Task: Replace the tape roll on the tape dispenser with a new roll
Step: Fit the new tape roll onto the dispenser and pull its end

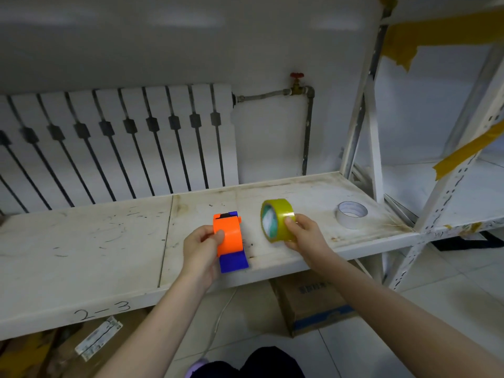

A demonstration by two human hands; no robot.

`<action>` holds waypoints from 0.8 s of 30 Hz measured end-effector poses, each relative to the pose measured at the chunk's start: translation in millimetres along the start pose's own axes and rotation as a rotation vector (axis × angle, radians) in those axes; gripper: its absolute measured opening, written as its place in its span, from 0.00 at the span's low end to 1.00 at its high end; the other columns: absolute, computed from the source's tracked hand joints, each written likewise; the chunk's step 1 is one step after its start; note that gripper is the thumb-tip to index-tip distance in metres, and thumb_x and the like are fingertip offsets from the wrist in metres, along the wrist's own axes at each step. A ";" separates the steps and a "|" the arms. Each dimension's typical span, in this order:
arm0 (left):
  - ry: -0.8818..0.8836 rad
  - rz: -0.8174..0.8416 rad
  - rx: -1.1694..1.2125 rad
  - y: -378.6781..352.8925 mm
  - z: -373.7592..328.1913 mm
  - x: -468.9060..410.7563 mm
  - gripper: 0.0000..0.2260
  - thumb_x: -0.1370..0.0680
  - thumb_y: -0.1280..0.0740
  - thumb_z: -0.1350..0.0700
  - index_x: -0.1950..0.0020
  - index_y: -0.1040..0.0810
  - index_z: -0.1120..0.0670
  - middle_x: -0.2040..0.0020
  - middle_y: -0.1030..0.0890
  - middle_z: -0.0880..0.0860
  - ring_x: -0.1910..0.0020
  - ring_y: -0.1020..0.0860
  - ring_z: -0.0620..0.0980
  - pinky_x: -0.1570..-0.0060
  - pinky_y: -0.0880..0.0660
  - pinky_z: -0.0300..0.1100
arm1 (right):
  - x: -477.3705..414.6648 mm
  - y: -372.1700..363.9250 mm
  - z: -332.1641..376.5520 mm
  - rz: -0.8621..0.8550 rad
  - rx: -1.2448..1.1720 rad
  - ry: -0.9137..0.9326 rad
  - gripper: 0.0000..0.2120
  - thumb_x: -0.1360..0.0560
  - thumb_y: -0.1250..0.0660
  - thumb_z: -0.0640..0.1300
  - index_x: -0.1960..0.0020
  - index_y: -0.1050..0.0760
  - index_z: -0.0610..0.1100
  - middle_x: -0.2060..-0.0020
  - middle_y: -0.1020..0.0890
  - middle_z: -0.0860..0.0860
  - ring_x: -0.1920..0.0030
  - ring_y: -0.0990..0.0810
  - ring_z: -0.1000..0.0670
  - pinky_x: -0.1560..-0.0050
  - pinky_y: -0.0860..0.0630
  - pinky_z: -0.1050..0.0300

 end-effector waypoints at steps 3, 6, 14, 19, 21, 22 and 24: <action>-0.090 -0.025 -0.051 7.2 -2.3 -1.5 0.03 0.22 0.36 0.64 0.49 0.25 0.60 0.58 0.24 0.51 0.58 0.25 0.49 0.61 0.26 0.41 | 12.4 -29.4 11.8 0.087 -0.177 -0.048 0.06 0.20 0.42 0.46 0.49 0.28 0.46 0.47 0.21 0.45 0.46 0.20 0.46 0.57 0.21 0.59; -0.185 -0.031 -0.120 12.8 -4.8 -1.1 0.03 0.23 0.35 0.63 0.54 0.23 0.57 0.57 0.22 0.52 0.56 0.25 0.50 0.61 0.26 0.41 | 21.6 -52.2 13.2 0.138 -0.158 -0.041 0.08 0.20 0.43 0.46 0.45 0.29 0.45 0.44 0.22 0.43 0.44 0.20 0.46 0.57 0.20 0.60; -0.342 -0.063 -0.293 22.1 -6.0 -3.4 0.09 0.24 0.32 0.57 0.45 0.22 0.58 0.44 0.21 0.56 0.45 0.24 0.53 0.47 0.24 0.46 | 44.5 -86.8 6.8 0.205 -0.150 0.054 0.07 0.19 0.45 0.48 0.45 0.30 0.48 0.42 0.24 0.41 0.41 0.22 0.43 0.51 0.19 0.59; -0.380 -0.081 -0.332 25.5 -4.8 -6.6 0.10 0.24 0.32 0.57 0.45 0.22 0.58 0.43 0.21 0.56 0.44 0.24 0.52 0.54 0.27 0.38 | 50.6 -92.3 5.5 0.151 -0.104 0.120 0.08 0.19 0.45 0.48 0.43 0.32 0.47 0.46 0.25 0.46 0.41 0.22 0.43 0.52 0.20 0.57; -0.379 -0.087 -0.336 26.7 -4.3 -6.5 0.10 0.25 0.31 0.57 0.45 0.22 0.59 0.44 0.21 0.56 0.44 0.24 0.52 0.57 0.27 0.34 | 53.4 -92.3 6.2 0.130 -0.058 0.171 0.07 0.19 0.45 0.48 0.43 0.32 0.50 0.48 0.25 0.51 0.42 0.23 0.46 0.50 0.20 0.54; -0.378 -0.091 -0.339 27.2 -4.2 -6.0 0.10 0.25 0.31 0.57 0.46 0.22 0.60 0.44 0.21 0.57 0.44 0.24 0.52 0.57 0.28 0.34 | 54.7 -92.1 6.7 0.124 -0.037 0.198 0.06 0.19 0.46 0.48 0.44 0.32 0.51 0.48 0.25 0.53 0.43 0.22 0.47 0.48 0.20 0.52; -0.382 -0.093 -0.350 27.6 -3.3 -6.1 0.09 0.25 0.31 0.58 0.47 0.22 0.60 0.45 0.21 0.57 0.45 0.24 0.53 0.56 0.27 0.35 | 57.3 -91.5 7.3 0.116 -0.003 0.238 0.06 0.19 0.47 0.47 0.45 0.32 0.54 0.49 0.25 0.55 0.44 0.22 0.48 0.47 0.20 0.50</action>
Point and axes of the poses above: each hand's wrist, its own x-axis away from the middle knuckle, its own y-axis out of the back of the hand, z = x × y, the point moved 5 cm from there along -x, towards the middle knuckle
